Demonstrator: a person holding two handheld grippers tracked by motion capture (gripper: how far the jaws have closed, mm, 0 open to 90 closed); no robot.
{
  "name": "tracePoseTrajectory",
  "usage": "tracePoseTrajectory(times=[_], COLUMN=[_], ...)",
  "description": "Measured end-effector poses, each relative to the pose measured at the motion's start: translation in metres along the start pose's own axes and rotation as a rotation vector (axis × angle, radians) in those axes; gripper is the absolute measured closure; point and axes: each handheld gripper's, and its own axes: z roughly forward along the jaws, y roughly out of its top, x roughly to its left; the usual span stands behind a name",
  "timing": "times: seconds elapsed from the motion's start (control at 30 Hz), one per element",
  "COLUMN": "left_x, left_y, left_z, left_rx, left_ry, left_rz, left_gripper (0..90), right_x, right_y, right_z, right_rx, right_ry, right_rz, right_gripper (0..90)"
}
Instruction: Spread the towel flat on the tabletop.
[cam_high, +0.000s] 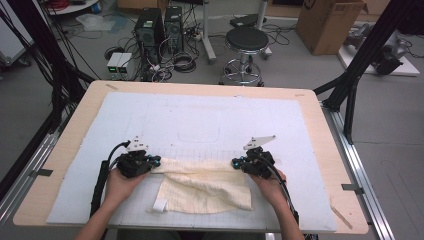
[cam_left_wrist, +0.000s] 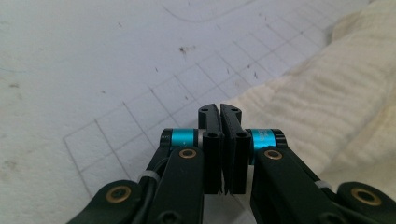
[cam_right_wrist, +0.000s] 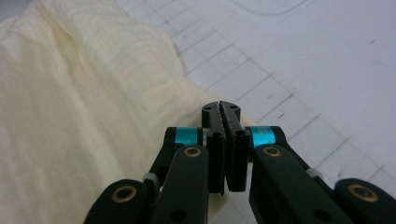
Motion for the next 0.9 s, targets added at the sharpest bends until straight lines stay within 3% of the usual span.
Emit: tracePoseTrajectory(times=[0.07, 0.23, 0.4, 0.57, 0.77, 0.9], left_x=[0.003, 0.006, 0.009, 0.013, 0.027, 0.043], left_y=[0.003, 0.007, 0.008, 0.011, 0.036, 0.072], left_z=[-0.004, -0.007, -0.009, -0.009, -0.005, 0.007], left_rx=[-0.023, -0.065, -0.062, -0.077, -0.126, -0.159], left_ry=[0.011, 0.024, 0.035, 0.042, 0.069, 0.11], left_rz=[-0.008, -0.034, -0.03, -0.051, -0.09, -0.092], left_gripper=[87.4, 87.7, 87.6, 87.6, 87.6, 87.6], right_x=[-0.001, -0.003, -0.003, -0.003, -0.011, -0.03], right_y=[0.002, 0.007, 0.011, 0.017, 0.034, 0.052], right_z=[-0.003, -0.008, -0.008, -0.012, -0.01, -0.007], right_rx=[-0.026, -0.029, -0.031, -0.038, -0.057, -0.084], right_ry=[-0.008, -0.009, 0.009, -0.022, -0.064, -0.113], right_rz=[-0.01, -0.009, -0.012, -0.017, -0.03, -0.011], right_gripper=[89.5, 89.5, 89.6, 89.7, 89.8, 90.0])
